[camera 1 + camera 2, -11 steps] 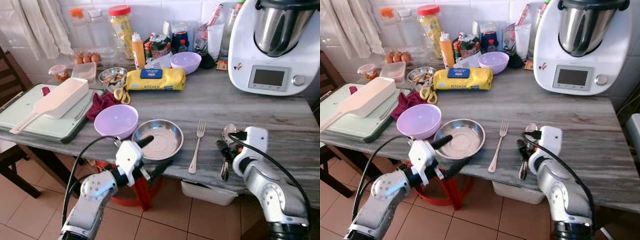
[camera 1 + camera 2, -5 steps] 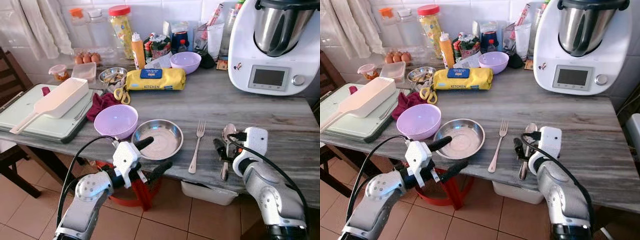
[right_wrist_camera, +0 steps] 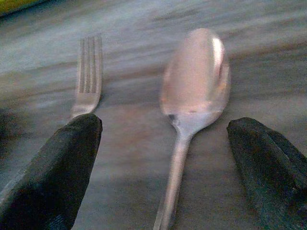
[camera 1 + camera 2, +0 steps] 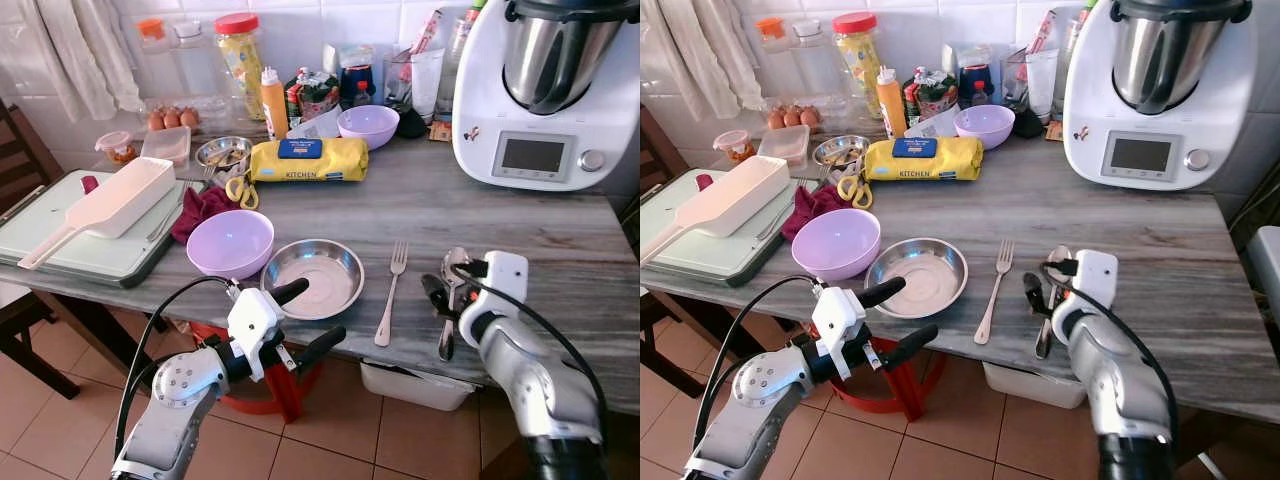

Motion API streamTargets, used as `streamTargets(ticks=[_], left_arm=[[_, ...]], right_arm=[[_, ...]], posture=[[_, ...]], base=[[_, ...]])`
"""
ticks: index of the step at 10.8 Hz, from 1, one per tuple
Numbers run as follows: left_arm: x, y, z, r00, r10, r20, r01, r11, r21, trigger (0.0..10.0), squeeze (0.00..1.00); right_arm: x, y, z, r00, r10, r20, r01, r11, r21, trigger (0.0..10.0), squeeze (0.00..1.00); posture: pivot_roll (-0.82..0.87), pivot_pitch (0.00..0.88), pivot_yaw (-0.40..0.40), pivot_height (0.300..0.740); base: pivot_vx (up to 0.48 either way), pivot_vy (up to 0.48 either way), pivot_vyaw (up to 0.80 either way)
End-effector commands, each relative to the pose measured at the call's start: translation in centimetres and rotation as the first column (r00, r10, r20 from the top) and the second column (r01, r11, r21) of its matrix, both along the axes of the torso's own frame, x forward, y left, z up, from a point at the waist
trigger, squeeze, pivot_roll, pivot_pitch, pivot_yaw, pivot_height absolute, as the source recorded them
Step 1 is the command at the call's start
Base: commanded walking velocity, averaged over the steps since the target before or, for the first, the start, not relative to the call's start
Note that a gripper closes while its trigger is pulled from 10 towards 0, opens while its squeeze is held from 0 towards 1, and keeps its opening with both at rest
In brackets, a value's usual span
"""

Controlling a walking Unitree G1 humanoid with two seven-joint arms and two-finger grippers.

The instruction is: Setting the table

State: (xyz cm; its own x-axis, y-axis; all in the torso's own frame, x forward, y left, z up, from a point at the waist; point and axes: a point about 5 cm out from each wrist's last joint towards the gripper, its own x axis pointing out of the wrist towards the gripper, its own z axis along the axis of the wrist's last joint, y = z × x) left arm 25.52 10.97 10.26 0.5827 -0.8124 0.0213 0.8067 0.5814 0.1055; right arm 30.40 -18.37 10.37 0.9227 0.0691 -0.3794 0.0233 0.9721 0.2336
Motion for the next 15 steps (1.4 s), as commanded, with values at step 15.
streamTargets(ticks=[15], left_arm=[[0.3,0.1,0.3,1.0,0.016,0.018,-0.016,1.0,0.011,10.0,0.0]], right_arm=[[0.2,3.5,-0.1,0.994,0.106,-0.012,-0.103,0.986,0.128,10.0,0.2]], posture=[[-0.07,0.0,0.081,0.74]], base=[[0.0,0.0,0.0]])
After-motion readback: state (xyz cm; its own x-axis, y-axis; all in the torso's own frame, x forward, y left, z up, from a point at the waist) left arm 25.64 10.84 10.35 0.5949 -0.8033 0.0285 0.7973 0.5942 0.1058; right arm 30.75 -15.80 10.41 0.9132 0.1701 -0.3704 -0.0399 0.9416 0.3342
